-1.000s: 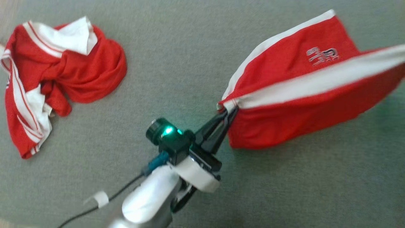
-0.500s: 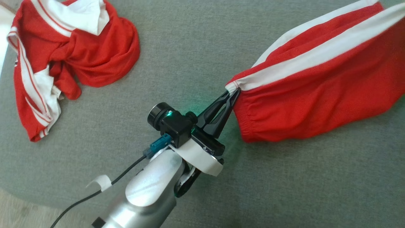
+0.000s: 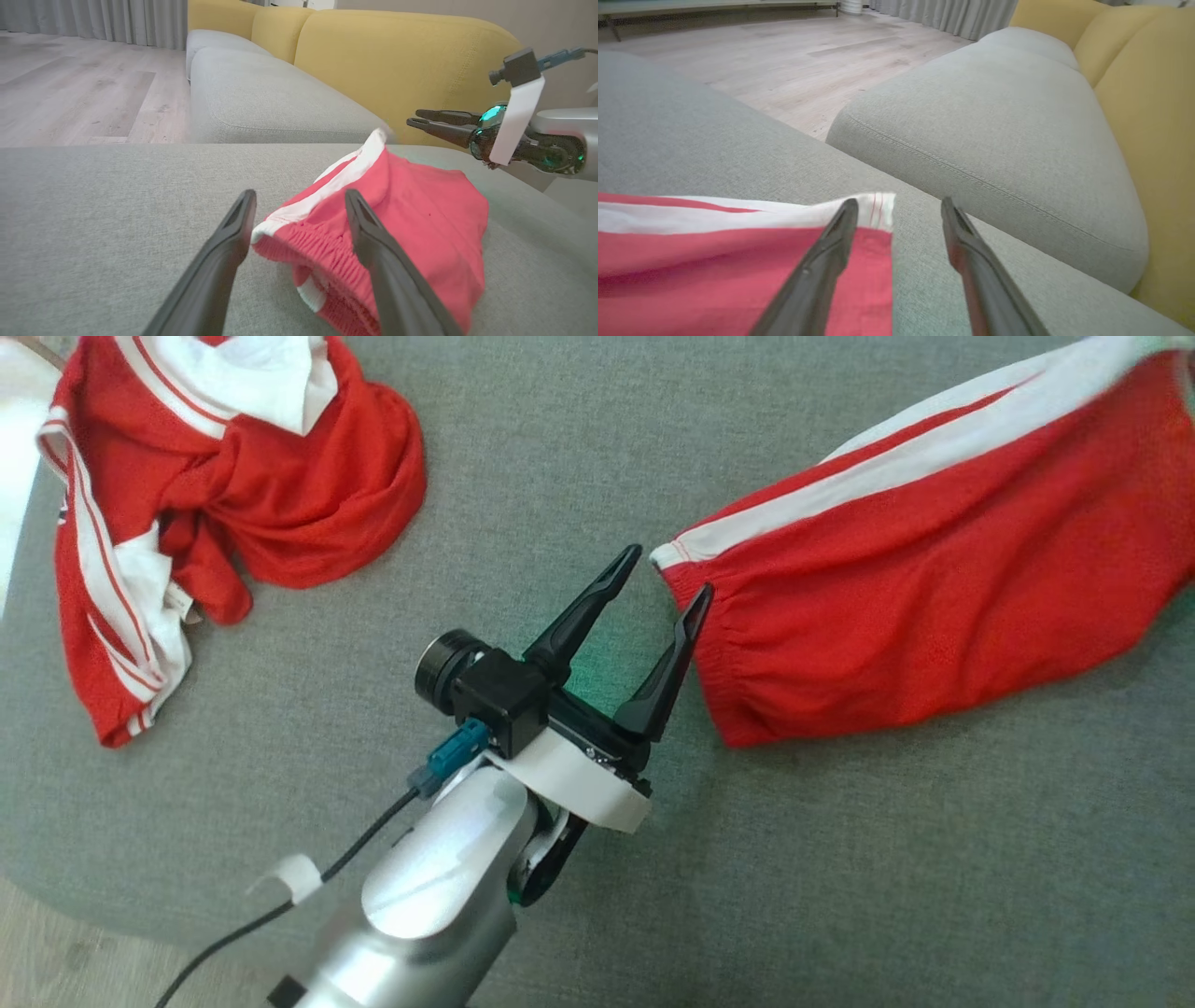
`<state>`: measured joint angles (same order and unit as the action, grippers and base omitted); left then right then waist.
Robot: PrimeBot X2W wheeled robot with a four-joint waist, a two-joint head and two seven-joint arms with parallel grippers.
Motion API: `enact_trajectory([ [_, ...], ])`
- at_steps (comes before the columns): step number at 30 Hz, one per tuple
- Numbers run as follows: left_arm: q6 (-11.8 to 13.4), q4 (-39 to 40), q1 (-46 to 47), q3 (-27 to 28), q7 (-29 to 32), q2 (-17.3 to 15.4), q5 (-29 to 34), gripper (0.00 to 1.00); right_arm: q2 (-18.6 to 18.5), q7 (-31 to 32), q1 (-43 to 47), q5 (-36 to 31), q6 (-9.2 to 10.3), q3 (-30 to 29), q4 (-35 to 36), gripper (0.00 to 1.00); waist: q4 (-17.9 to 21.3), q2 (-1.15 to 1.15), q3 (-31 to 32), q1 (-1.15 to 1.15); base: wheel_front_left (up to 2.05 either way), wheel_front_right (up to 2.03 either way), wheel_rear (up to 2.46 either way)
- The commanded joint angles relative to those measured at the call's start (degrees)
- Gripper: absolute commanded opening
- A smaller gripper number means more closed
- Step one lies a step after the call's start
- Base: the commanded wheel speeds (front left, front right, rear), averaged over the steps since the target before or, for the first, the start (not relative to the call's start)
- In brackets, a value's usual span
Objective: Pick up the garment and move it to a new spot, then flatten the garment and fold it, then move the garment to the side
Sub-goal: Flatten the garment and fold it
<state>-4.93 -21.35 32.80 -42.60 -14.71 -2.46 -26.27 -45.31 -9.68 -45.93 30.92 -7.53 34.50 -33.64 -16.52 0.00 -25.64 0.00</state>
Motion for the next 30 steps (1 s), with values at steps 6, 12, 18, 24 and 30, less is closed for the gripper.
enact_trajectory([
  [6,6.5,5.3,-4.6,3.6,-0.3,-0.4,3.0,1.00,-0.3,-2.1,6.1,8.6,0.04,0.0,-2.8,1.00,0.2,0.00,3.9,0.00,0.00,0.00,0.00],
  [12,14.2,15.0,-12.0,6.6,-0.3,-0.4,8.1,1.00,-1.0,-1.1,10.1,17.2,0.04,-1.1,-3.6,1.00,-2.3,0.00,5.0,0.00,0.00,0.00,0.00],
  [18,18.8,23.0,-16.5,6.5,-0.3,-0.4,12.0,1.00,-2.9,0.4,9.5,19.1,0.04,-1.8,-6.1,1.00,-5.4,0.00,4.1,0.00,0.00,0.00,0.00],
  [24,21.0,26.6,-18.6,4.8,-0.3,-0.4,13.6,1.00,-2.7,5.3,8.9,19.4,0.04,-1.1,-12.5,1.00,-8.4,0.00,3.4,0.00,0.00,0.00,0.00],
  [30,21.5,26.3,-18.7,5.0,-0.3,-0.4,13.7,1.00,0.0,12.7,11.1,24.8,0.04,1.0,-12.9,0.73,-8.7,0.00,4.0,0.00,0.00,0.00,0.00],
])
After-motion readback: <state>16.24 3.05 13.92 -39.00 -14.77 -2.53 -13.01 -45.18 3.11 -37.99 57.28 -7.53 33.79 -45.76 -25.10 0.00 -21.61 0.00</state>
